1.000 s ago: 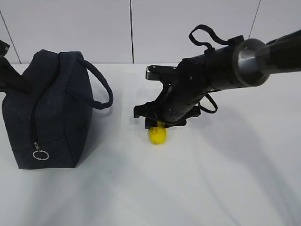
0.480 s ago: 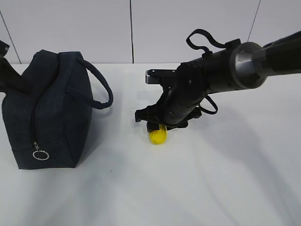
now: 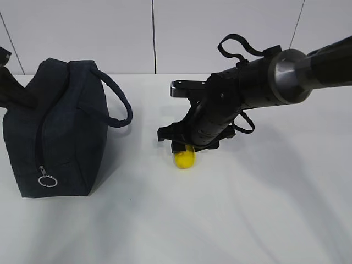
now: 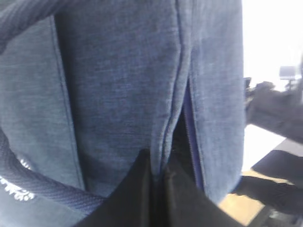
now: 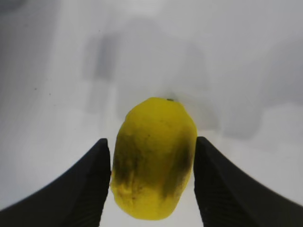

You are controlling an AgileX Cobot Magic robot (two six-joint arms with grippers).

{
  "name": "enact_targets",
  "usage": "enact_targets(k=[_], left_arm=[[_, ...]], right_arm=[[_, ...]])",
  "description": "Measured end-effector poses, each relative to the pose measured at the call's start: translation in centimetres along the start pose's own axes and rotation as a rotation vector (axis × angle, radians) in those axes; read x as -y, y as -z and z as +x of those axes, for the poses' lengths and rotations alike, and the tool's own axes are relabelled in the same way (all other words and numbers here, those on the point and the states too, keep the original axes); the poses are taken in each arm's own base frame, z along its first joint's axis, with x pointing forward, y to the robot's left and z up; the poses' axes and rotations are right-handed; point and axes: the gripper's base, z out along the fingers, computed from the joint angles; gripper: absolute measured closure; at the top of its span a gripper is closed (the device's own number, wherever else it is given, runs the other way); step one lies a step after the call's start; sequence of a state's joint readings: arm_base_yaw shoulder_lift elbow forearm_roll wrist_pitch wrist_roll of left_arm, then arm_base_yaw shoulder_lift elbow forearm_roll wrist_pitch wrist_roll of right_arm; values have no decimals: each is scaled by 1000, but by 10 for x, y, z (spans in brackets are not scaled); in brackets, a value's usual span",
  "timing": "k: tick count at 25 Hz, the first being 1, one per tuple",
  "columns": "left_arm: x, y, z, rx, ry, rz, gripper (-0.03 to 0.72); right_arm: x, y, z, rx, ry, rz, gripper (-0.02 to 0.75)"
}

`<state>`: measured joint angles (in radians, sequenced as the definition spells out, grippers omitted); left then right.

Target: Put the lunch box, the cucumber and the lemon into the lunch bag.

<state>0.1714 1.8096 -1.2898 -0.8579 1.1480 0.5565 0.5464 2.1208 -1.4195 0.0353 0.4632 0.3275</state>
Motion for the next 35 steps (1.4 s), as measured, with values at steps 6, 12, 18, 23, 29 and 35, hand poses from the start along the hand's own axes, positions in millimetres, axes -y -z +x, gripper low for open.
enact_targets(k=[6, 12, 18, 23, 29, 35], left_arm=[[4, 0, -1, 13, 18, 40, 689], [8, 0, -2, 24, 39, 86, 689], [8, 0, -2, 21, 39, 90, 689], [8, 0, -2, 20, 39, 91, 689], [8, 0, -2, 20, 36, 91, 689], [8, 0, -2, 20, 34, 91, 689]], right_arm=[[0, 0, 0, 0, -9, 0, 310], [0, 0, 0, 3, -16, -1, 311], [0, -4, 0, 9, -23, -2, 311], [1, -10, 3, -5, -42, -3, 310], [1, -11, 3, -6, -47, -4, 326], [1, -11, 3, -3, -44, -4, 388]])
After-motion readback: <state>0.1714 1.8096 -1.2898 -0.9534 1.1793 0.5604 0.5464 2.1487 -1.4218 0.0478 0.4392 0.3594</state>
